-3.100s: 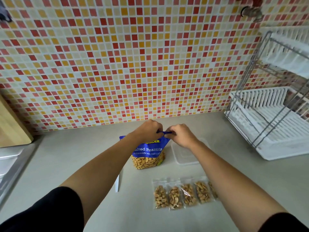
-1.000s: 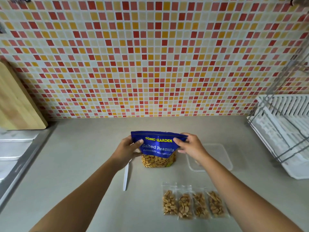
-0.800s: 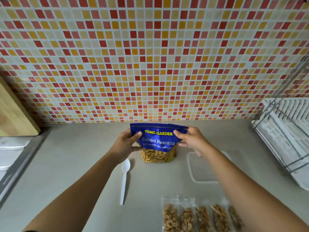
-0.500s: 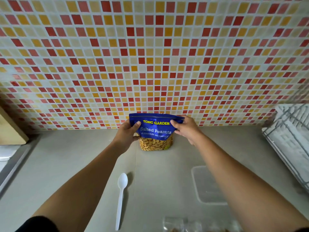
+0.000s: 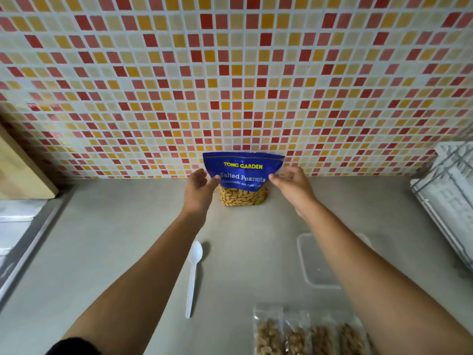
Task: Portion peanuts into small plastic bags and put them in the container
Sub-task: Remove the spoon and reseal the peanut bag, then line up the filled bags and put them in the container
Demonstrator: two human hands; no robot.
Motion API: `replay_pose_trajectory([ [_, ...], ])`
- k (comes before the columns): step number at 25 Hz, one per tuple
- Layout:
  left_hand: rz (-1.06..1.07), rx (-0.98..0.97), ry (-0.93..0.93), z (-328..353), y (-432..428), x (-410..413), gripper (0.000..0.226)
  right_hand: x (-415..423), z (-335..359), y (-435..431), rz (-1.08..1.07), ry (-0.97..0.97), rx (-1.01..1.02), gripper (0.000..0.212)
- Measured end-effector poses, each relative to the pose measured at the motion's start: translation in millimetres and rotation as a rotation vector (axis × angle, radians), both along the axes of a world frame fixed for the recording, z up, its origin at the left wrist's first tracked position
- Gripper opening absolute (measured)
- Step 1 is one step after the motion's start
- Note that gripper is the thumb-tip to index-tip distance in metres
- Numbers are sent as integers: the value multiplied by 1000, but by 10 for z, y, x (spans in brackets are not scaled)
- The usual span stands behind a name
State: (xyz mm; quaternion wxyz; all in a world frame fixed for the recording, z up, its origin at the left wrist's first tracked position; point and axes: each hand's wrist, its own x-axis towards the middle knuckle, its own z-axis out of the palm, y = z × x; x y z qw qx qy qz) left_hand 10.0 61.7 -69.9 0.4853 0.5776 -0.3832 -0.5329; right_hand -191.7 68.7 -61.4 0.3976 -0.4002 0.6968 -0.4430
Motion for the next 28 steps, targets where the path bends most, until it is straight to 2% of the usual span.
replay_pose_trajectory([
  [2,-5,-10,-1,-49,452,-88,43,66,-24,408,-25,64,-63,43],
  [5,-142,61,-84,-263,1121,-170,33,171,-187,1168,164,136,-63,27],
  [8,-383,30,-530,-579,1685,-198,30,124,-484,1868,383,363,36,20],
  [10,-564,-98,-794,-811,1914,-224,33,60,-703,2134,488,619,91,25],
  [12,-687,-185,-992,-969,2022,-260,36,33,-857,2252,529,782,83,31],
  [15,-619,-127,-1025,-1019,2119,-313,36,64,-963,2350,545,921,41,30],
  [18,-553,-116,-973,-960,2163,-341,22,108,-997,2389,491,971,-39,13],
  [20,-532,-92,-797,-902,2159,-277,10,130,-955,2395,430,893,-112,6],
  [21,-506,-41,-648,-831,2152,-240,8,147,-906,2397,384,778,-140,4],
  [23,-468,18,-393,-672,2135,-176,11,198,-773,2394,267,397,-83,3],
  [25,-462,15,-235,-494,2097,-135,11,279,-664,2375,138,-2,-47,5],
  [26,-467,21,-173,-411,2066,-115,10,319,-620,2366,83,-125,-60,5],
  [28,-484,28,-130,-252,2024,-71,8,383,-528,2346,30,-219,-96,4],
])
